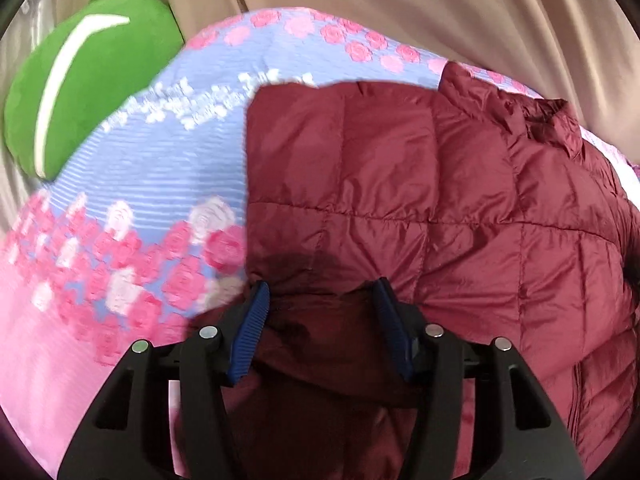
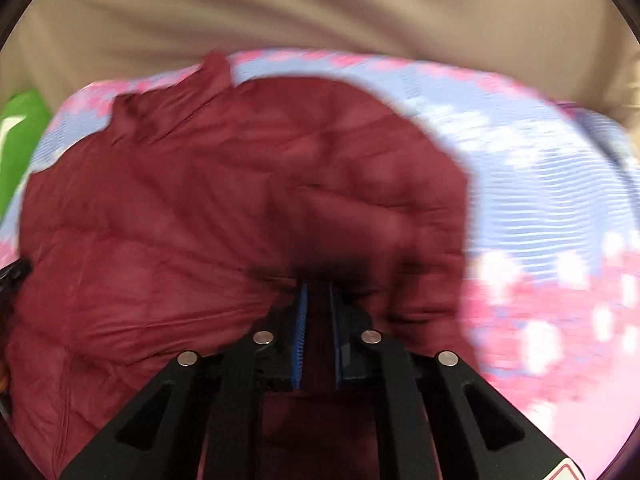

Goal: Fold large clothes

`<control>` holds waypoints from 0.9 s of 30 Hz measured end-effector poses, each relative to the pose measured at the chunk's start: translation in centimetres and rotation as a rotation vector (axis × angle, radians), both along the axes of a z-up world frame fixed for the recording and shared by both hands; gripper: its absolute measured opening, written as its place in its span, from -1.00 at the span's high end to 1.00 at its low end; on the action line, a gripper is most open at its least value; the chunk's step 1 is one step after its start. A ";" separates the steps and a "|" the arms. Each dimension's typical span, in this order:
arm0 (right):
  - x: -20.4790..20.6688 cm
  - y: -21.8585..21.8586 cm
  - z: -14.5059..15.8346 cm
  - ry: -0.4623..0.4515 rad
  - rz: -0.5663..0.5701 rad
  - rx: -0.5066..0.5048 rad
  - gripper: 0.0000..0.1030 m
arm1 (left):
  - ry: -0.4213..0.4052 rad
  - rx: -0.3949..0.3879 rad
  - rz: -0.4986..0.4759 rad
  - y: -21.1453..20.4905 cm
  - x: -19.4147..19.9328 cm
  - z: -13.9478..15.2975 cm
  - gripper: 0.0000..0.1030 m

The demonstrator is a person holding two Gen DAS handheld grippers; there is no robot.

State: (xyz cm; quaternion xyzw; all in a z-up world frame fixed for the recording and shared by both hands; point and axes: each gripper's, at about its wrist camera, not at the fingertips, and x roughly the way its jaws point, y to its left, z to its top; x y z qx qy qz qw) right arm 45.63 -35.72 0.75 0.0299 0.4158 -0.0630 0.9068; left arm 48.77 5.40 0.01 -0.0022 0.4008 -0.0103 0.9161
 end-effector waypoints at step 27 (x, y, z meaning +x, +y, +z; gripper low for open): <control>15.4 11.3 4.8 -0.121 0.282 0.133 0.78 | -0.089 -0.071 -0.100 -7.7 10.1 -0.2 -0.42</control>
